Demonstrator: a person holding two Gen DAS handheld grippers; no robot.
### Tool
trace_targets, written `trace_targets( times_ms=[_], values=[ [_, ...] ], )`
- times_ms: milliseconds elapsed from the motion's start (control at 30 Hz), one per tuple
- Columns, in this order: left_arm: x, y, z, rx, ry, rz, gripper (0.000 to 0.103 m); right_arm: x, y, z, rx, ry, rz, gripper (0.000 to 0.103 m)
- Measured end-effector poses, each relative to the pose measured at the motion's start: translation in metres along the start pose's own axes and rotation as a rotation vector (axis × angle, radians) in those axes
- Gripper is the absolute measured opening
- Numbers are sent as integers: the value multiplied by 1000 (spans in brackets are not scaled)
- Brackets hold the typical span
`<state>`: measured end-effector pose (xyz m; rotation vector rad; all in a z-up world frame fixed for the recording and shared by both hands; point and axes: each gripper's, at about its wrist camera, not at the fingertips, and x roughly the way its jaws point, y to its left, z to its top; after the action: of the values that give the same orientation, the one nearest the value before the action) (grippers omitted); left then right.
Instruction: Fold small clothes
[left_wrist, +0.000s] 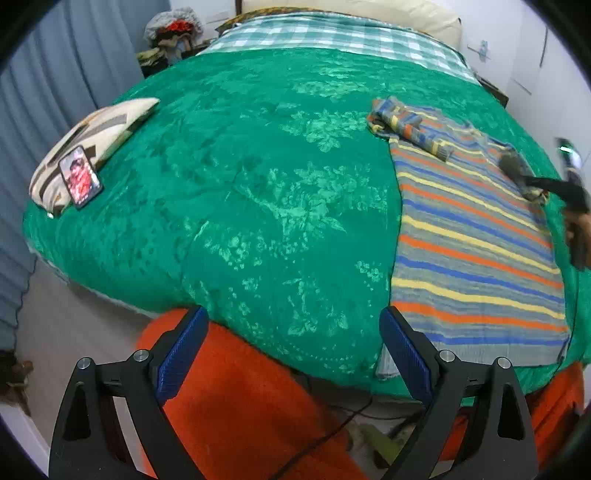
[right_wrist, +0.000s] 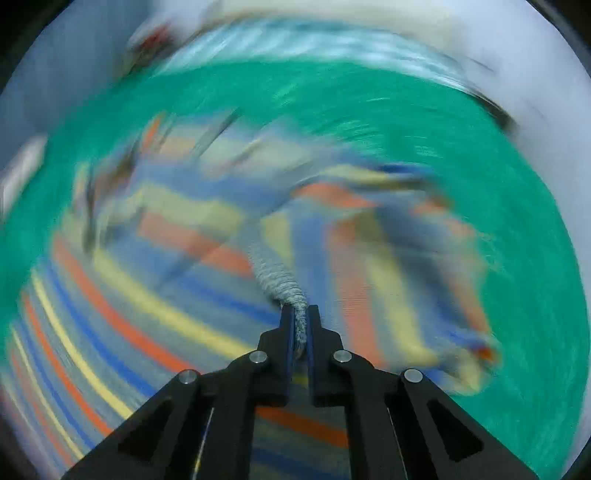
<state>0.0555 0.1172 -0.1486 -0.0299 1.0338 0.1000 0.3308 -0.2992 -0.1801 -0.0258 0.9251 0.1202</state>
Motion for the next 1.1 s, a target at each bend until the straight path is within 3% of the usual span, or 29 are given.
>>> trace_targets(
  times_ms=[133, 167, 267, 400, 567, 700, 867, 967, 1100],
  values=[
    [4, -6, 1, -1, 22, -39, 94, -62, -138, -42, 493, -112, -28, 5],
    [6, -10, 2, 5, 26, -53, 94, -73, -163, -55, 564, -117, -42, 5],
    [11, -32, 9, 53, 34, -90, 94, -86, -218, -94, 694, -88, -88, 5],
    [4, -65, 17, 118, 14, -123, 94, -82, -245, -128, 800, -52, -66, 5],
    [-9, -82, 9, 179, -14, -117, 94, -94, -242, -131, 777, -76, -179, 5],
    [-1, -76, 3, 165, 20, -93, 94, -99, -249, -133, 729, -32, -290, 4],
    [8, -59, 2, 96, 50, -95, 94, -94, -252, -133, 710, -5, -311, 4],
    [9, -52, 2, 82, 49, -80, 94, -93, -258, -138, 723, -4, -268, 5],
    [9, -45, -3, 79, 41, -60, 94, -117, -279, -154, 775, -10, -261, 6]
  ],
)
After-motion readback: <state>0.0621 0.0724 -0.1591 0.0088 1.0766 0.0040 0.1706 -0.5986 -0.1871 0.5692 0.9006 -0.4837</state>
